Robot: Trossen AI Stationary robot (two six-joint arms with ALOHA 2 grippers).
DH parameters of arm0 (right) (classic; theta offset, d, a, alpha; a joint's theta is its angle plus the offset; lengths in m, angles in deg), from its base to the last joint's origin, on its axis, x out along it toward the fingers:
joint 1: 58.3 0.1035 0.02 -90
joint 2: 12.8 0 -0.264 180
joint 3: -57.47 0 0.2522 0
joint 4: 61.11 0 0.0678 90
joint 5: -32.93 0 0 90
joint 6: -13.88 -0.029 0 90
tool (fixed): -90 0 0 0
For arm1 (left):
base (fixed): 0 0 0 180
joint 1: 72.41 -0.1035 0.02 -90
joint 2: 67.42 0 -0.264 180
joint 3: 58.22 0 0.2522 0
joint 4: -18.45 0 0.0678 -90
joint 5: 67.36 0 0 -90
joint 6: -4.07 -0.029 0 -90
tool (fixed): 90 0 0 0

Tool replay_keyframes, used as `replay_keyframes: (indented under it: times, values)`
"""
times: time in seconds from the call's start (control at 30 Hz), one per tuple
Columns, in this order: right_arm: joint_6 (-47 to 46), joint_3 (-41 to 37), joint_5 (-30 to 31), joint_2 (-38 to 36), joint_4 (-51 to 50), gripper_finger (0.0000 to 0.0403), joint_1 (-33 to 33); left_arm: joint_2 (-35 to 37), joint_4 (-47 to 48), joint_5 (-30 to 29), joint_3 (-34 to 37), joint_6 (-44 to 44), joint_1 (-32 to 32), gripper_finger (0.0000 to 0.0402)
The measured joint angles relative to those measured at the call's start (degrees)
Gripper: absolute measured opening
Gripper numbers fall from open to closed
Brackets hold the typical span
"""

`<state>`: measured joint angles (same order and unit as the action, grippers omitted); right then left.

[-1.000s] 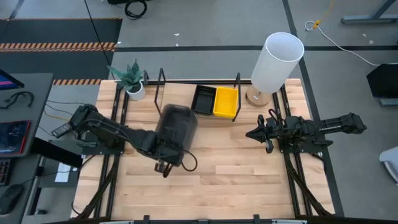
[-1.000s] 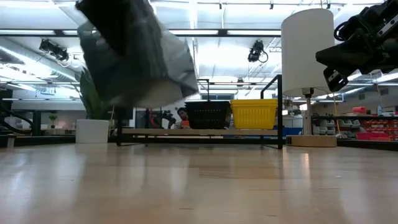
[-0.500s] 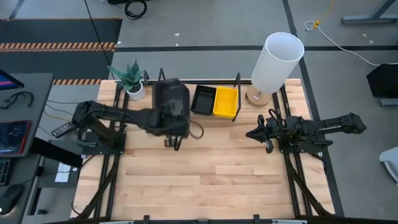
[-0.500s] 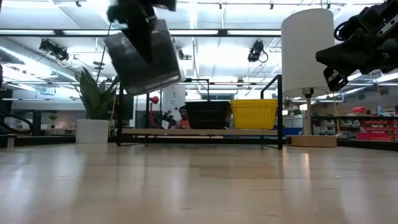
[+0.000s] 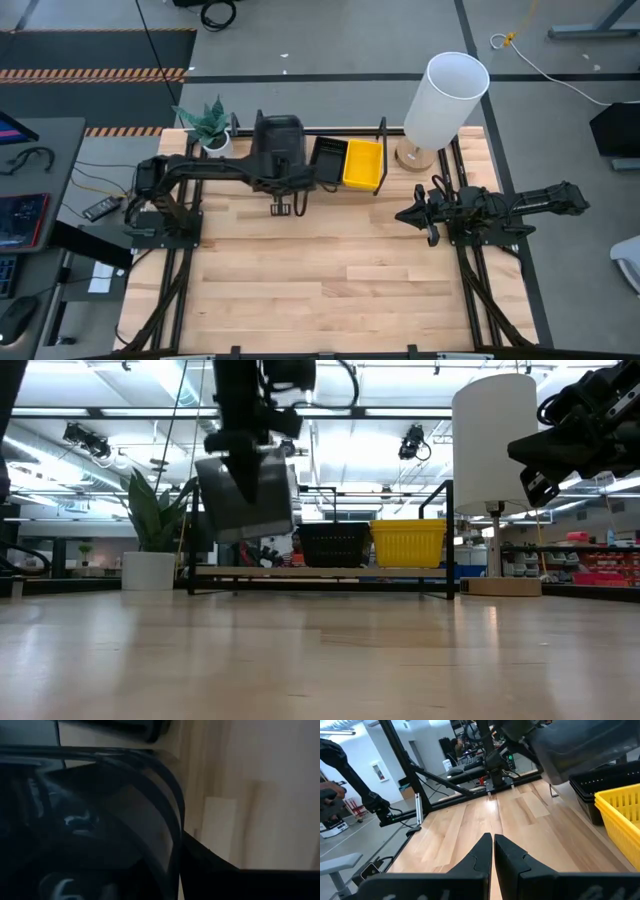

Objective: Stack baskets on shelf by color
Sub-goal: Put the stacked transparent black bin on the shelf

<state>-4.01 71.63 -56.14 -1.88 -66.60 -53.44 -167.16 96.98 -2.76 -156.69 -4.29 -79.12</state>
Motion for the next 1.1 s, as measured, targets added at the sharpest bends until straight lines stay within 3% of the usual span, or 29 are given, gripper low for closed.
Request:
replay_keyframes:
  times: [0.5,0.9,1.1]
  values:
    - [0.0,0.0,0.0,0.39,-0.18,0.0025,0.0,-1.95,1.62,0.52,0.0,-1.56,-5.63,0.0046]
    - [0.0,-0.01,0.02,0.38,-0.18,0.0025,0.0,-1.93,1.49,2.38,0.0,-0.81,-5.7,0.015]
    - [0.0,0.0,0.01,0.39,-0.19,0.0025,-0.01,-1.91,1.48,2.23,-0.02,0.23,-5.64,0.0177]
